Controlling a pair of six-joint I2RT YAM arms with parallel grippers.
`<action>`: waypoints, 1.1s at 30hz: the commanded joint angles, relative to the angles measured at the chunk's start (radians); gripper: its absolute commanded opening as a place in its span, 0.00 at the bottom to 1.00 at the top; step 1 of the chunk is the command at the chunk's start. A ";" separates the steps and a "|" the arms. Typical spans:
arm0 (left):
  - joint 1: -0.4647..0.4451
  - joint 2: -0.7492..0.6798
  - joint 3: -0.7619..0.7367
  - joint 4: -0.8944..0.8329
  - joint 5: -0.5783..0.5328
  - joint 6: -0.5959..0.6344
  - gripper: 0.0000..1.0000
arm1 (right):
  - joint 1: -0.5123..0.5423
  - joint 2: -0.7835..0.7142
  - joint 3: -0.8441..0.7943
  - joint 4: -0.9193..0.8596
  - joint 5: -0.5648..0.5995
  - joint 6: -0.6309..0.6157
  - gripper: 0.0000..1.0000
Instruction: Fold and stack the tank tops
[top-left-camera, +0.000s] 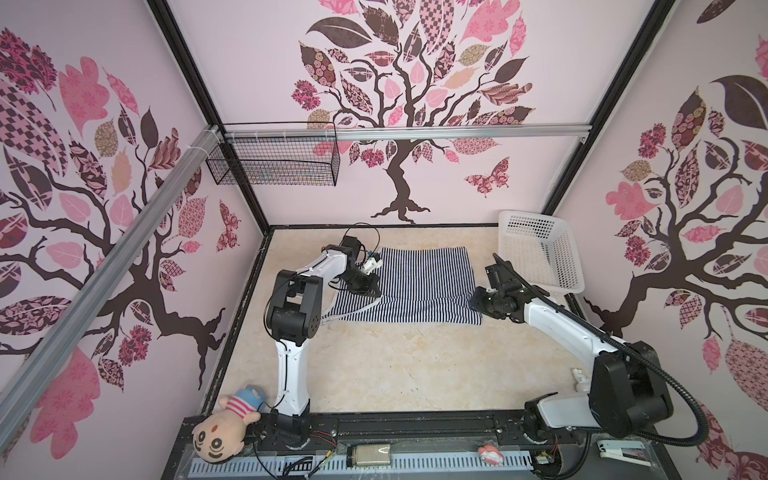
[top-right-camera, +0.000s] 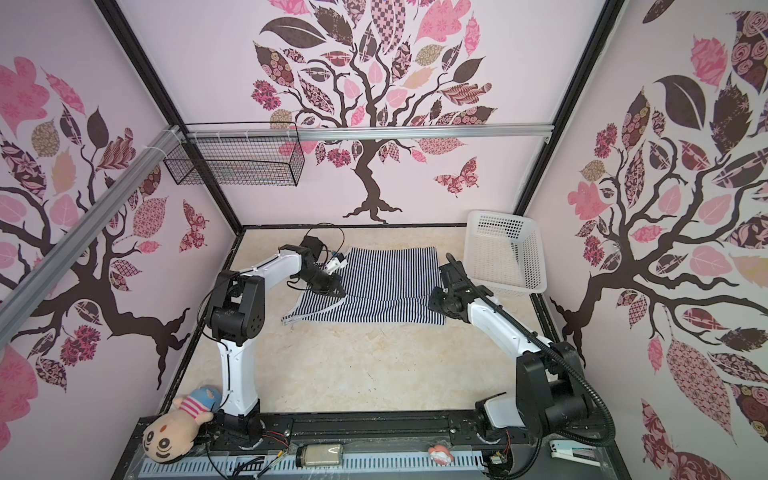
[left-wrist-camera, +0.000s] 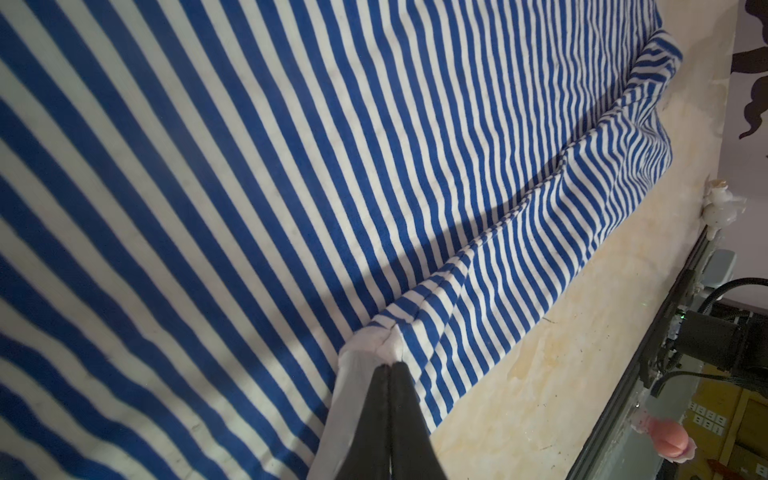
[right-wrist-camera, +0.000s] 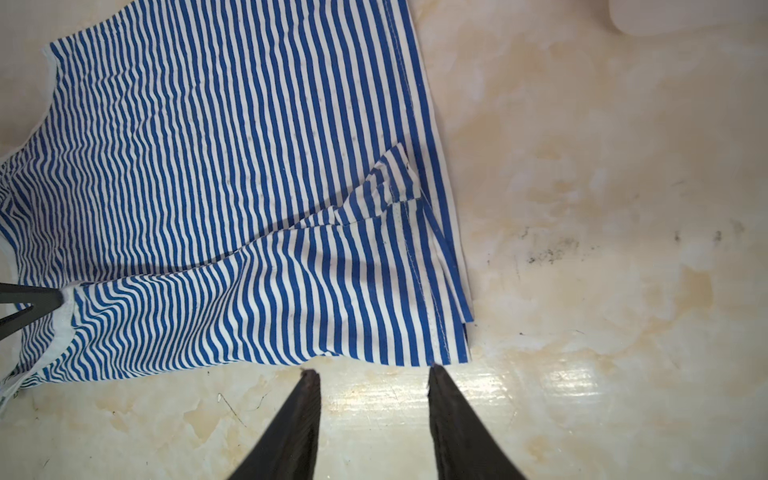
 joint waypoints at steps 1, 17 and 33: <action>0.004 -0.036 -0.013 0.029 0.029 -0.006 0.00 | 0.003 0.016 0.000 -0.003 0.011 0.004 0.46; 0.031 -0.089 -0.063 0.128 0.024 -0.060 0.00 | 0.003 0.126 0.039 0.029 0.070 -0.011 0.49; 0.031 -0.046 -0.058 0.118 0.011 -0.052 0.00 | 0.003 0.416 0.271 0.033 0.175 -0.040 0.44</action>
